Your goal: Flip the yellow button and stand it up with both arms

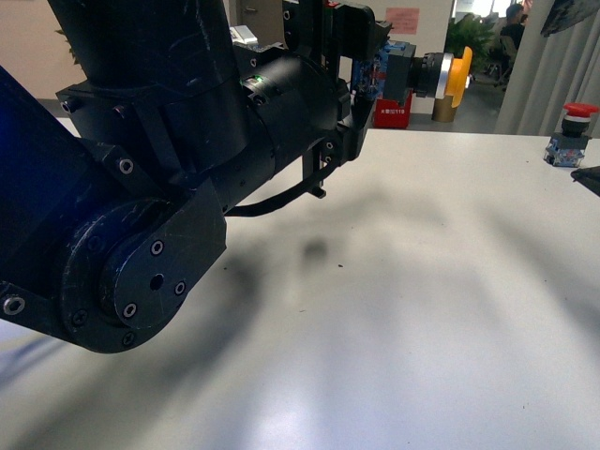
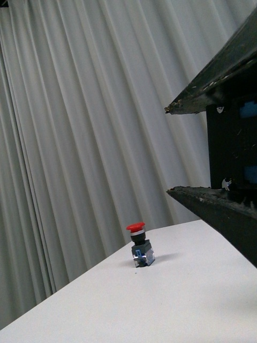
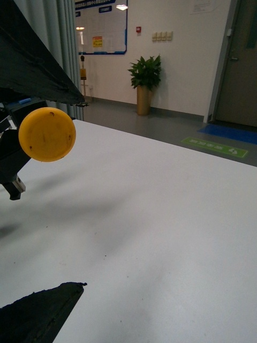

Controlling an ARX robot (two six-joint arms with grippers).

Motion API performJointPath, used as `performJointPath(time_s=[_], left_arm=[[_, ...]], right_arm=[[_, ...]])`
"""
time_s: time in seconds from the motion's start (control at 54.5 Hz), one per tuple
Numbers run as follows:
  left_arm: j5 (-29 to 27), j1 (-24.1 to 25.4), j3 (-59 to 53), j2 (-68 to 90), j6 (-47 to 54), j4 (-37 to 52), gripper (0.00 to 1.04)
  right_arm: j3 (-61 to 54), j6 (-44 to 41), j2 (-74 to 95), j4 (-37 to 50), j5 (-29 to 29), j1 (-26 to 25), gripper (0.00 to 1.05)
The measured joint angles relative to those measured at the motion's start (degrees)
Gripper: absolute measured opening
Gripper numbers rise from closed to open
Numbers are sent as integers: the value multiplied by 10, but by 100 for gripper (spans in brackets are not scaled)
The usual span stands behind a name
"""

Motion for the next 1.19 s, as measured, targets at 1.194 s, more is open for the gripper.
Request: performJointPath(time_s=[1.194], left_arm=[[0,0,0,0,0,0,35]], right_arm=[[67,44,87,32,15,45,97]])
